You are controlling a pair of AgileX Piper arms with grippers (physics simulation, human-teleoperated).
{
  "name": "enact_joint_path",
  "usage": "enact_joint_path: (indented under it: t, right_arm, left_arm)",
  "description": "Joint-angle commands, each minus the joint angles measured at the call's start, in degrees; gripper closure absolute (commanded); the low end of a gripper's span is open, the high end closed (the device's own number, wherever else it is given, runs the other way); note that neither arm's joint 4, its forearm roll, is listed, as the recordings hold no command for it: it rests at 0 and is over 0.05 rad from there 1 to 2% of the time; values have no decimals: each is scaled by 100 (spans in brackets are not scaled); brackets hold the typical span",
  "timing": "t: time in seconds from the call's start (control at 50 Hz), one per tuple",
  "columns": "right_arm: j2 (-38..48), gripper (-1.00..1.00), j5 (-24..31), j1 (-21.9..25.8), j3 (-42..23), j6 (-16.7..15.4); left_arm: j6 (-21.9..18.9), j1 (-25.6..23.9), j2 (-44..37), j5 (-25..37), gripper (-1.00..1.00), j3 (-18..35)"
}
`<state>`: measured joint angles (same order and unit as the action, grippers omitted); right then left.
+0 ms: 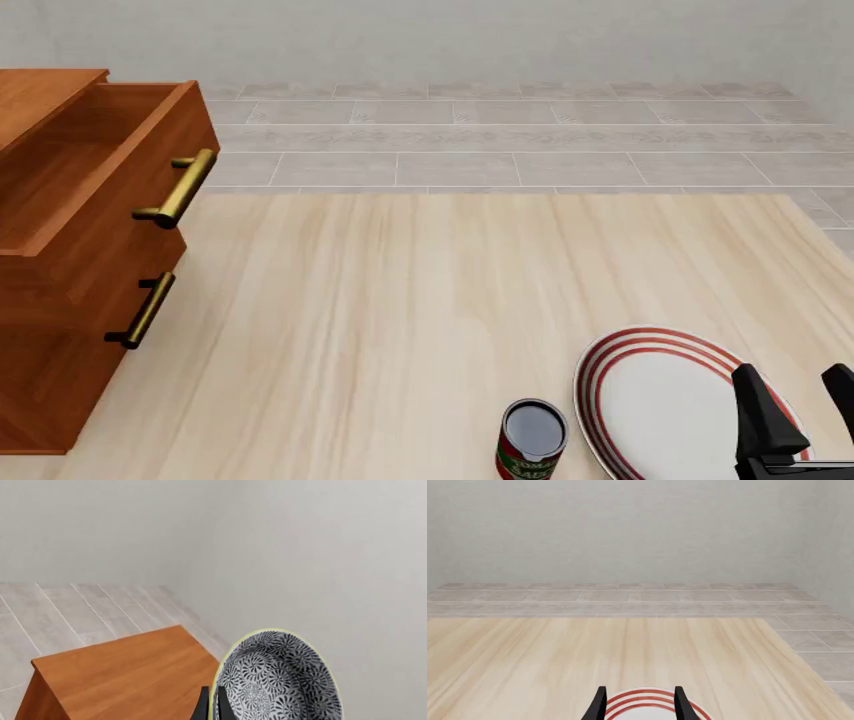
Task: Put the bowl on top of the cabinet.
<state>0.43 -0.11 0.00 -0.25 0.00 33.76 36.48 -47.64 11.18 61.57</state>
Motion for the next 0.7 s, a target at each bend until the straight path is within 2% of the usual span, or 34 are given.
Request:
enact_joint_path:
  t: [0.02, 0.28, 0.7]
  right_arm:
    - [1, -100, 0, 0, 0, -1]
    - [-1, -100, 0, -1, 0, 1]
    - [1, -100, 0, 1, 0, -1]
  left_arm:
    - [58, 40, -231, -45, 100, 48]
    - [46, 104, -438, -21, 100, 61]
    - [422, 183, -643, 10, 100, 68]
